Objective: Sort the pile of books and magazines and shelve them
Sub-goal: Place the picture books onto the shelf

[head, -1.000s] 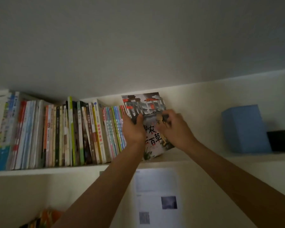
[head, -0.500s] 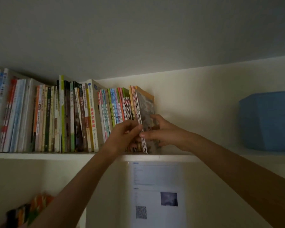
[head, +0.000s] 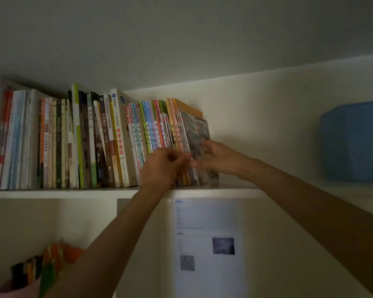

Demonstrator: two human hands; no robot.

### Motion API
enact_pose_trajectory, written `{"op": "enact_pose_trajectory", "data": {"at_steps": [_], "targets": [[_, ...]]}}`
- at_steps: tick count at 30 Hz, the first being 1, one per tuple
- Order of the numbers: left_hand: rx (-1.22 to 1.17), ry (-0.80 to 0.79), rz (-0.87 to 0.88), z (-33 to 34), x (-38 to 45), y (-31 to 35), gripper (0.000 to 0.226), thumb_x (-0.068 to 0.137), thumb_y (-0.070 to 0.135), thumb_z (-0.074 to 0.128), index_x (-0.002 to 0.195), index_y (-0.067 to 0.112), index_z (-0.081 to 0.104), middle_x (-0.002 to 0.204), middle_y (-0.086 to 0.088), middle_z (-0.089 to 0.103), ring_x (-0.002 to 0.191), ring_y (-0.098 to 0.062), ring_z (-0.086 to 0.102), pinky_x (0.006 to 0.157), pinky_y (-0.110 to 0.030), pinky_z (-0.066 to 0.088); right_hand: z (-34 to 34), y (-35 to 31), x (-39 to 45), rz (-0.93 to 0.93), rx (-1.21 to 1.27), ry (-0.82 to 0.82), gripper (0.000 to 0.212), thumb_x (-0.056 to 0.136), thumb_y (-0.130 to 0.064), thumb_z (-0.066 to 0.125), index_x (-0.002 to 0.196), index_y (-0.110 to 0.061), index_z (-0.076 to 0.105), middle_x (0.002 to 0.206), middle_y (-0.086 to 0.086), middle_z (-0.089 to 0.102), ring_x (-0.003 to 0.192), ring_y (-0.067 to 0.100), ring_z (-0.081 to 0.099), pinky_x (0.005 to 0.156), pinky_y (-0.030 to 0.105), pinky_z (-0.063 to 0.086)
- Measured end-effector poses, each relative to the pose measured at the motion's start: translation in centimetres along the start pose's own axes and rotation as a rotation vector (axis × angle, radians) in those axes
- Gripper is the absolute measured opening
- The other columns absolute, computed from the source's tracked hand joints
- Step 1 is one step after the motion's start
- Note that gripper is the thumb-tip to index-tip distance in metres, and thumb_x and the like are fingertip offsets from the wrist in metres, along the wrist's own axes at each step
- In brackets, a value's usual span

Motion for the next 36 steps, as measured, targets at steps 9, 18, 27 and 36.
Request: {"op": "enact_pose_trajectory", "data": {"at_steps": [9, 18, 27, 36], "targets": [[-0.098, -0.118, 0.557, 1.8, -13.4, 3.6, 0.016, 0.085, 0.039, 0.053, 0.084, 0.025, 0.059, 0.085, 0.015, 0.058, 0.082, 0.003, 0.051, 0.075, -0.014, 0.039, -3.3, -0.2, -15.0, -0.075, -0.247, 0.42, 0.012, 0.085, -0.016, 0.065, 0.092, -0.024, 0.059, 0.086, -0.011, 0.063, 0.078, 0.002, 0.06, 0.067, 0.01, 0.044], [-0.232, -0.859, 0.115, 21.9, -31.2, -6.8, 0.007, 0.087, 0.027, 0.063, 0.088, 0.02, 0.064, 0.092, 0.006, 0.064, 0.086, -0.004, 0.056, 0.074, -0.012, 0.039, 5.2, 18.0, -33.5, 0.579, -0.265, 0.148, 0.01, 0.089, -0.021, 0.06, 0.098, -0.025, 0.057, 0.1, -0.01, 0.06, 0.09, 0.002, 0.057, 0.07, 0.009, 0.045], [-0.093, -1.262, -0.545, 33.4, -51.9, -18.6, 0.022, 0.09, 0.016, 0.059, 0.109, 0.006, 0.059, 0.105, -0.008, 0.057, 0.093, -0.02, 0.055, 0.065, -0.021, 0.042, 15.3, 36.4, -56.5, 1.26, -0.028, 0.016, 0.012, 0.09, -0.013, 0.06, 0.098, -0.006, 0.058, 0.103, 0.012, 0.059, 0.093, 0.023, 0.058, 0.078, 0.03, 0.049], [0.377, -0.853, -1.061, 36.5, -57.9, -27.6, 0.081, 0.078, 0.037, 0.072, 0.134, -0.005, 0.032, 0.137, -0.031, 0.03, 0.128, -0.043, 0.03, 0.104, -0.048, 0.029, 16.9, 47.5, -62.4, 1.427, -0.125, 0.059, 0.066, 0.084, -0.03, 0.068, 0.135, -0.003, 0.036, 0.138, 0.019, 0.033, 0.12, 0.033, 0.045, 0.092, 0.037, 0.043]]}}
Point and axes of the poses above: each hand's wrist, its own x-axis towards the middle knuckle, its own z-axis out of the palm, y = z × x, the point moved 8 cm from there along x, towards the middle knuckle
